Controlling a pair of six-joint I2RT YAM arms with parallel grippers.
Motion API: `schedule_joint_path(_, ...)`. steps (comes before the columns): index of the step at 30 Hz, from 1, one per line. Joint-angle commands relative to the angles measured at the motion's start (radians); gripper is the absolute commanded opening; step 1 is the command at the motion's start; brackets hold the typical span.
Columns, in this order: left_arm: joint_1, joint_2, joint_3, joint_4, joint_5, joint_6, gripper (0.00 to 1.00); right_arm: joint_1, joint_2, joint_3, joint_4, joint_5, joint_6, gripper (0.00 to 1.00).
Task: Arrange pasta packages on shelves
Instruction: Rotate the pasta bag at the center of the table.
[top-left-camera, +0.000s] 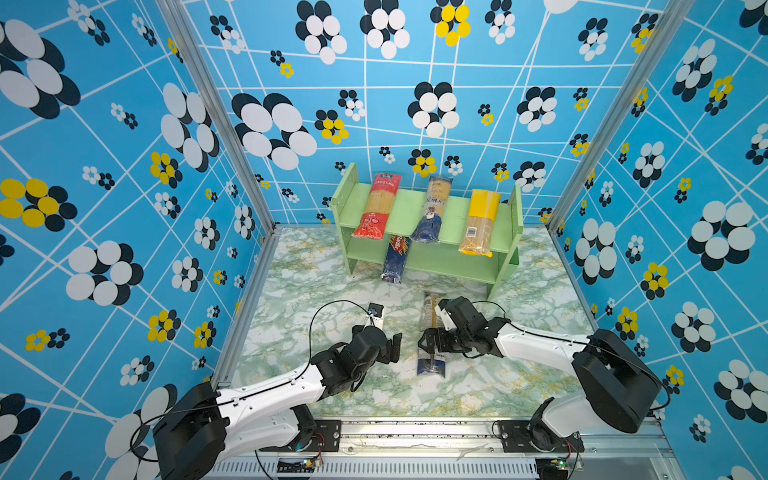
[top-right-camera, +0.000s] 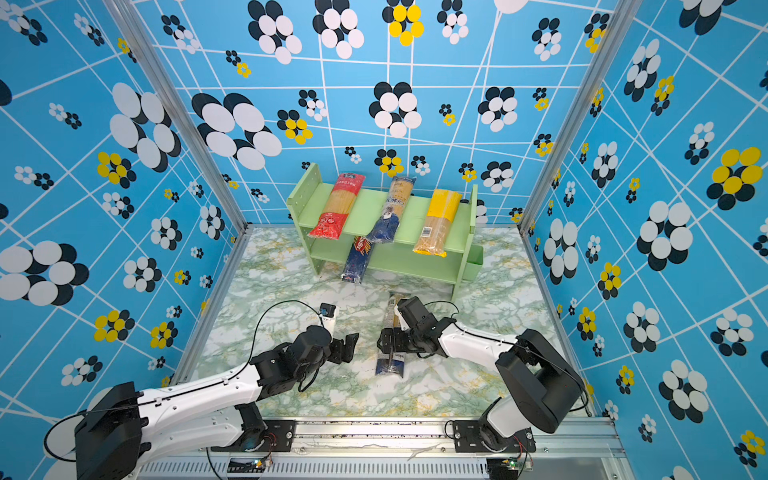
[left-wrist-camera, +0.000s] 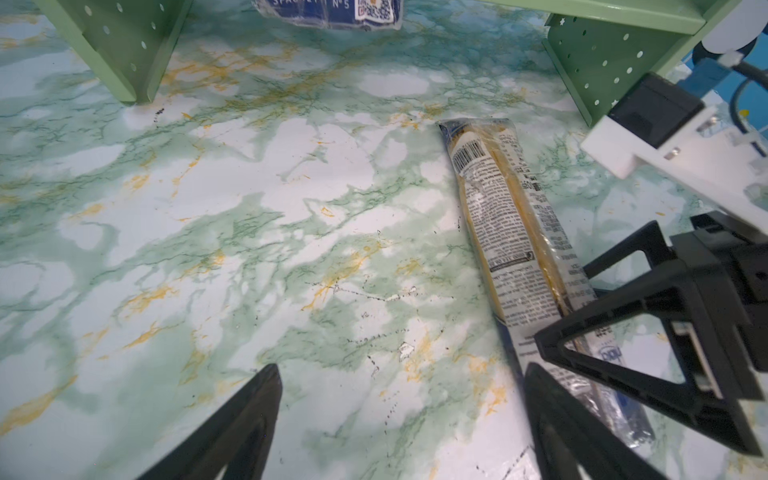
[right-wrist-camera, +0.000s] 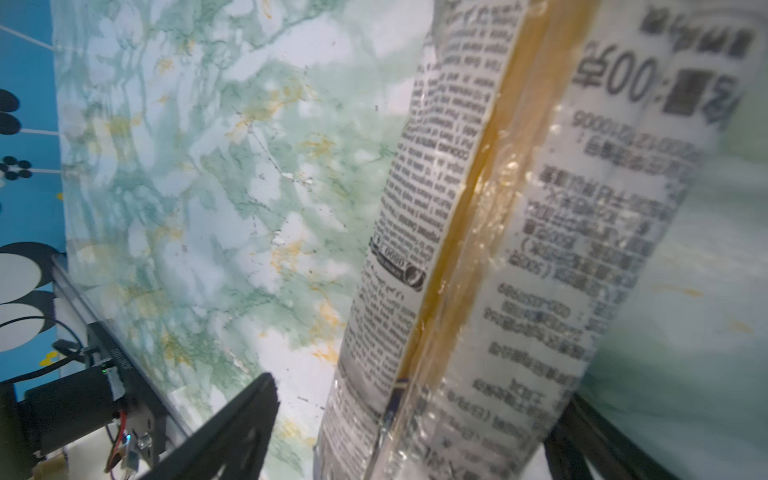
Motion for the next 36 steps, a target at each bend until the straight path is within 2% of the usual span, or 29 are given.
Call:
schedule_joint_path(1,-0.037,-0.03,-0.037,-0.017,-0.024,-0.042,0.92,0.009,0.108,-0.01,0.015,-0.127,0.046,0.98)
schedule_joint_path(5,-0.08,-0.047,-0.071,-0.029,-0.034,-0.074,0.92,0.01,0.18,0.035,0.07,-0.166,0.063,0.98)
schedule_joint_path(11,-0.104,-0.046,-0.089,-0.048,-0.048,-0.095,0.93,0.01,0.202,0.079,0.036,-0.119,0.052,0.99)
schedule_joint_path(26,-0.105,0.074,-0.065,0.004,0.002,-0.017,0.98,0.003,-0.01,0.055,-0.266,0.07,-0.082,0.99)
schedule_joint_path(36,-0.104,0.102,-0.065,0.061,0.052,0.031,0.99,-0.033,-0.113,0.005,-0.318,0.129,-0.103,0.99)
